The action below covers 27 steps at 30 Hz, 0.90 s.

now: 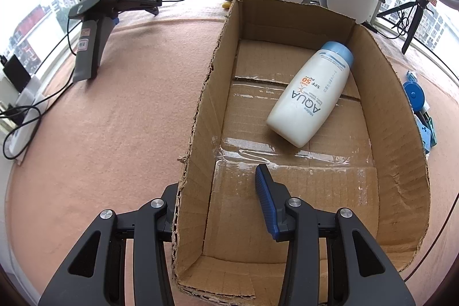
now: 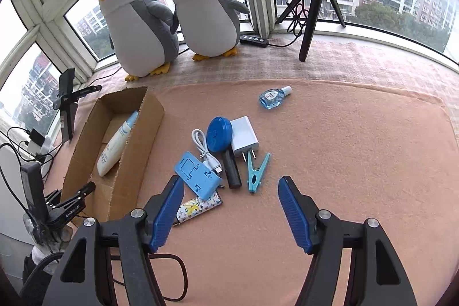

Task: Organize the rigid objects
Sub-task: 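Move the right tool back toward the teal clothespin, then close the right tool on the teal clothespin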

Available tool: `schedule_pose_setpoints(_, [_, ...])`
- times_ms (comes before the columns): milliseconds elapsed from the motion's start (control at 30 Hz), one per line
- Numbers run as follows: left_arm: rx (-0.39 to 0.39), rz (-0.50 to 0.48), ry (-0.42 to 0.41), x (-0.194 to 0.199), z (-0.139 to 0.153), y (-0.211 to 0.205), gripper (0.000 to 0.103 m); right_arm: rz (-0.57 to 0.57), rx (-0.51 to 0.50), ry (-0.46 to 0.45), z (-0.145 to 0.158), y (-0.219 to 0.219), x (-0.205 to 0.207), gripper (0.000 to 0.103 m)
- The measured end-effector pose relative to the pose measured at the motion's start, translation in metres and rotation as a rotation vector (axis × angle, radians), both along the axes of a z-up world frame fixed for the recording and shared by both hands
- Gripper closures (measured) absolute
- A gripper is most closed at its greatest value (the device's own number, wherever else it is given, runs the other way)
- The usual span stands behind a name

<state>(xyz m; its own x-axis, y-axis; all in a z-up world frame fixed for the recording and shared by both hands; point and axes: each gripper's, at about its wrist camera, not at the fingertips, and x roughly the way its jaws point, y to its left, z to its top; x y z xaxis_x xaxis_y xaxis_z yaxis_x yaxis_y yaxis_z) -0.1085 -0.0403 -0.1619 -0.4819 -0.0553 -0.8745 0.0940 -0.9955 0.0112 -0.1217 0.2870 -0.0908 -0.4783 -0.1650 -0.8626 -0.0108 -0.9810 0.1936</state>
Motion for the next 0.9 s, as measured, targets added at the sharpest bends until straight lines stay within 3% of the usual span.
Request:
schedule_pose_setpoints(100, [-0.005, 0.0, -0.001, 0.0, 0.0, 0.001, 0.061, -0.021, 0.01, -0.029, -0.017, 0.008, -0.007, 0.05])
schedule_pose_setpoints(433, [-0.007, 0.002, -0.002, 0.001, 0.0, 0.001, 0.061, -0.024, 0.02, -0.093, -0.058, 0.006, -0.03, 0.059])
schedule_pose_setpoints(567, [-0.006, 0.003, -0.002, 0.001, -0.001, 0.001, 0.061, -0.027, 0.037, -0.12, -0.07, 0.004, -0.041, 0.072])
schedule_pose_setpoints(900, [-0.007, 0.002, -0.002, 0.001, 0.0, 0.001, 0.061, -0.018, 0.057, -0.156, -0.084, -0.001, -0.05, 0.073])
